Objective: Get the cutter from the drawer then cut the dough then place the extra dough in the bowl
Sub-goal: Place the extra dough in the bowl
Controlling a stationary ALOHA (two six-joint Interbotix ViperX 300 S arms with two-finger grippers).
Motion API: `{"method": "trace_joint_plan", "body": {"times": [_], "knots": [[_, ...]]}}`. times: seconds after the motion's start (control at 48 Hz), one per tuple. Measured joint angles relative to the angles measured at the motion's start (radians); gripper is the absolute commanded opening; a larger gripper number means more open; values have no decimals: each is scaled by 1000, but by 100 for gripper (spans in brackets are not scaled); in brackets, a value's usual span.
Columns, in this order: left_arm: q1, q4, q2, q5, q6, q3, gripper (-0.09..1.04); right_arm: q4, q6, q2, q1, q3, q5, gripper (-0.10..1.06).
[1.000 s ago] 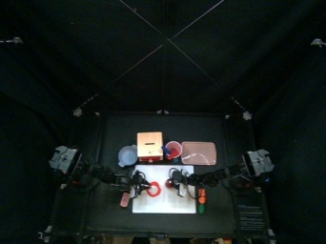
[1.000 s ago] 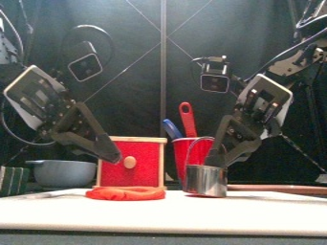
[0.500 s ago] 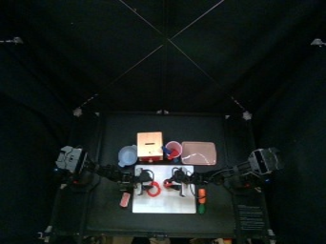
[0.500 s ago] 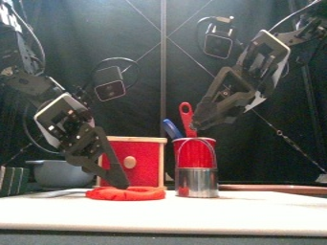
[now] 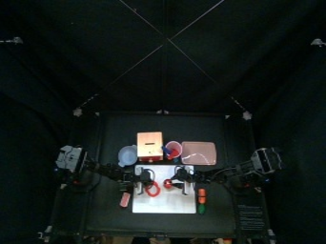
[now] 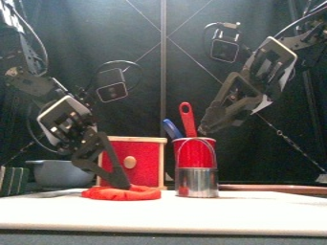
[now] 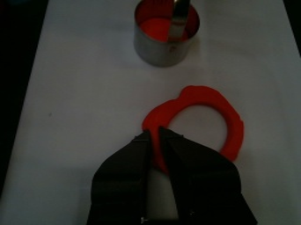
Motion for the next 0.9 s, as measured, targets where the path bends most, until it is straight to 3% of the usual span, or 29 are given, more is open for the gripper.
{"method": "trace_joint_plan", "body": {"times": [0.188,0.458,0.625,0.896], "knots": [[69,32,-344,9,11,167,56,2,2,-2,-12,3,0,73],[351,166,-733,29,35,314,56,8,2,-2,-25,8,0,73],[488,224,-746,66,52,351,58,9,2,-2,-28,9,0,73],[506,230,-638,67,54,360,80,9,0,2,-29,9,0,73]]}}
